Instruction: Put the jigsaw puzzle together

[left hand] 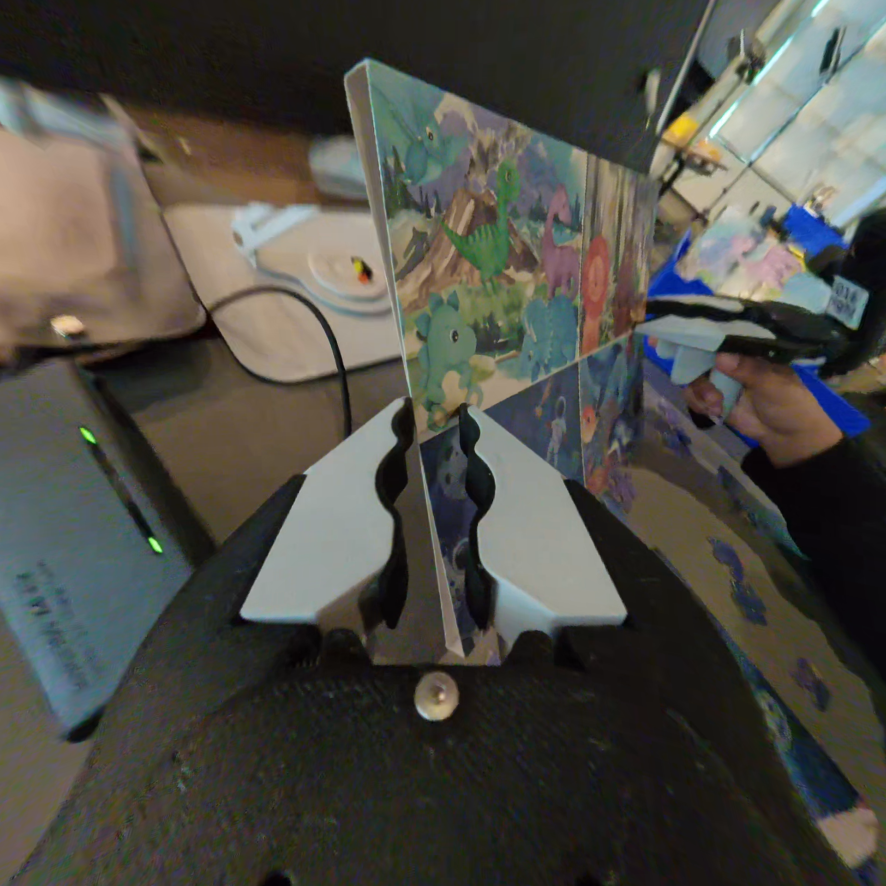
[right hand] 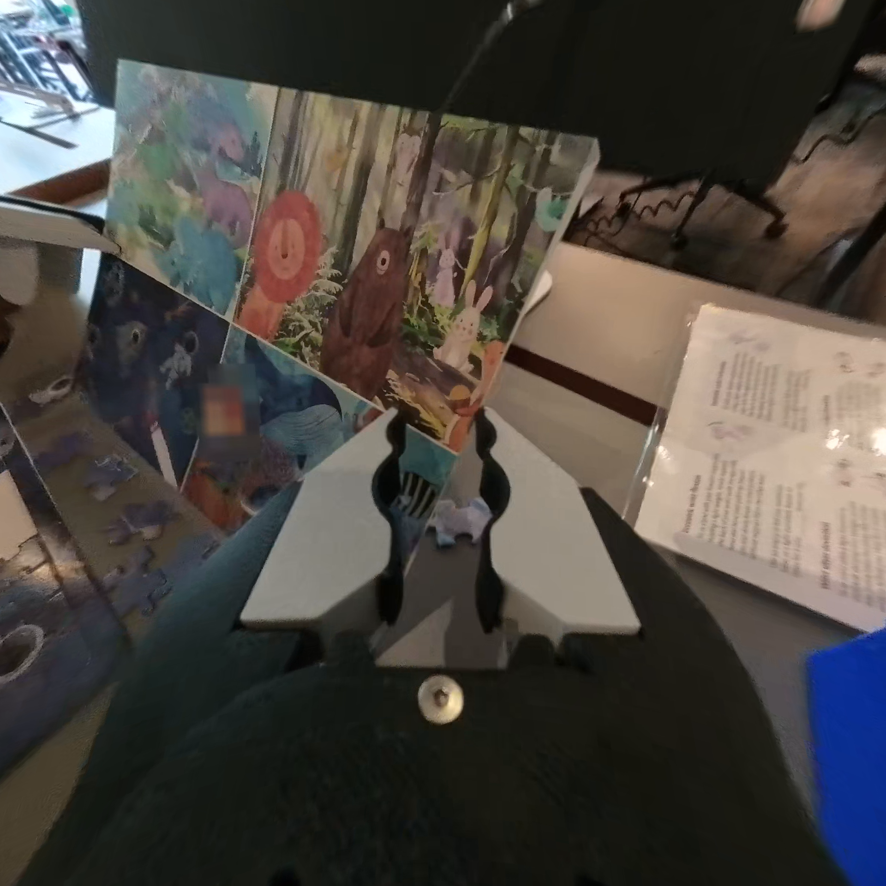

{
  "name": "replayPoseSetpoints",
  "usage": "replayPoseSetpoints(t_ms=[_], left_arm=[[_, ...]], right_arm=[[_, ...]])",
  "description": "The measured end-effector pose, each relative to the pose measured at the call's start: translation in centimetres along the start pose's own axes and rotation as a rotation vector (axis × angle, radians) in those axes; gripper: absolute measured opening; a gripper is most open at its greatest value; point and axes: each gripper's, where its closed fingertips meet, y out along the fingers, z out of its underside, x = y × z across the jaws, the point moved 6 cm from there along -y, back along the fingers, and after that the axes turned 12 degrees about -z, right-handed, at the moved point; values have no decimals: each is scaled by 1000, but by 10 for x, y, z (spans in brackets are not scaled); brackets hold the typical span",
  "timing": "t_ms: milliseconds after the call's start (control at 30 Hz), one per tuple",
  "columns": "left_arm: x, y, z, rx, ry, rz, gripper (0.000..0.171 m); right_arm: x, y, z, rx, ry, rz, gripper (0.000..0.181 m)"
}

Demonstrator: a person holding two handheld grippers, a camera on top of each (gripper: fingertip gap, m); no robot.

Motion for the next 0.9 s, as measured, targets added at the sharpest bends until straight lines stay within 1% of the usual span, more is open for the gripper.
replayPoseSetpoints(t_ms=[67,133,200,267,333,433,533,600,667,733,767,833,900], left_arm=[[0,-8,-17,-81,19,-10,14],[3,-15,-33,-119,63,-34,15],[10,-15,-44,-154,115,-80,16],[17,-11,-42,-143,87,-102,17],[23,-10,-39,-140,28,-110,18],[27,-13,-40,-129,24,-122,20],[26,-16,-41,-107,-1,-108,24],[23,-22,-45,-118,-17,-87,24],[23,-23,-46,-112,1,-97,25],[28,-16,-39,-69,6,-124,27],[30,-13,-36,-53,-18,-109,27],[29,-10,-35,-53,-93,-34,29],[26,-9,-34,-39,-124,25,31]], right_arm=[[7,-4,-15,-45,-55,13,22],[13,-4,-30,-86,-114,48,17],[13,3,-39,-78,-131,96,13],[10,16,-39,-26,-91,133,16],[12,21,-39,-36,-91,158,16],[17,20,-40,-27,-125,162,19],[20,15,-47,-72,-111,141,22],[22,10,-52,-90,-111,120,21],[23,7,-53,-86,-113,94,22],[23,8,-50,-61,-115,68,23],[21,7,-48,-51,-116,66,25],[18,2,-48,-52,-125,79,24],[15,-6,-51,-65,-123,95,23]])
